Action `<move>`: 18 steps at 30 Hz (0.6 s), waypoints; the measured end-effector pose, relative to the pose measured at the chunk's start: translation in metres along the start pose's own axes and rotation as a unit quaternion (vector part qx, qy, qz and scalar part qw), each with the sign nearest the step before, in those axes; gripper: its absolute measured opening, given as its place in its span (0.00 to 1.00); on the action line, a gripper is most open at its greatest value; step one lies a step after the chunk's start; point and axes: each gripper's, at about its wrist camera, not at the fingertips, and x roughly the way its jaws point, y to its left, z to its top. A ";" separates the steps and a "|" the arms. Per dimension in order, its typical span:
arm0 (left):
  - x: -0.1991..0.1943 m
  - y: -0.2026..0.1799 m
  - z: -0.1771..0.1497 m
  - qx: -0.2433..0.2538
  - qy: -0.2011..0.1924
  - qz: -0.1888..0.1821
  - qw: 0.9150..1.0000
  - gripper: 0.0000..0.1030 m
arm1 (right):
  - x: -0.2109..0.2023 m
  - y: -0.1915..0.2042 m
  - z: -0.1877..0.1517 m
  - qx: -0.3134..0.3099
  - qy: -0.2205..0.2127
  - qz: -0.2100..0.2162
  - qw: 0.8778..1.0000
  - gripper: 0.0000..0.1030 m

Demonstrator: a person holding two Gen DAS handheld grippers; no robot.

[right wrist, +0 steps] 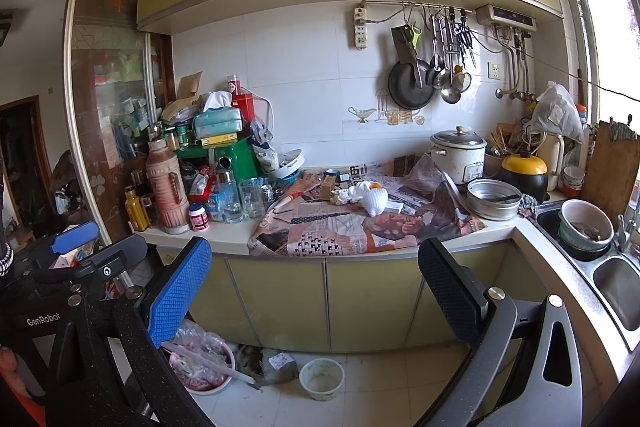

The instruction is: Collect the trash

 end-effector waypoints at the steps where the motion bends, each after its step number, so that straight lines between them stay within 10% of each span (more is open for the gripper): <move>1: 0.005 0.001 0.002 -0.001 0.001 0.002 1.000 1.00 | 0.003 0.000 0.000 0.000 0.001 -0.003 1.000 1.00; 18: 0.168 -0.009 0.031 0.011 0.046 0.029 0.998 1.00 | 0.101 -0.064 0.011 0.019 0.021 -0.049 0.998 1.00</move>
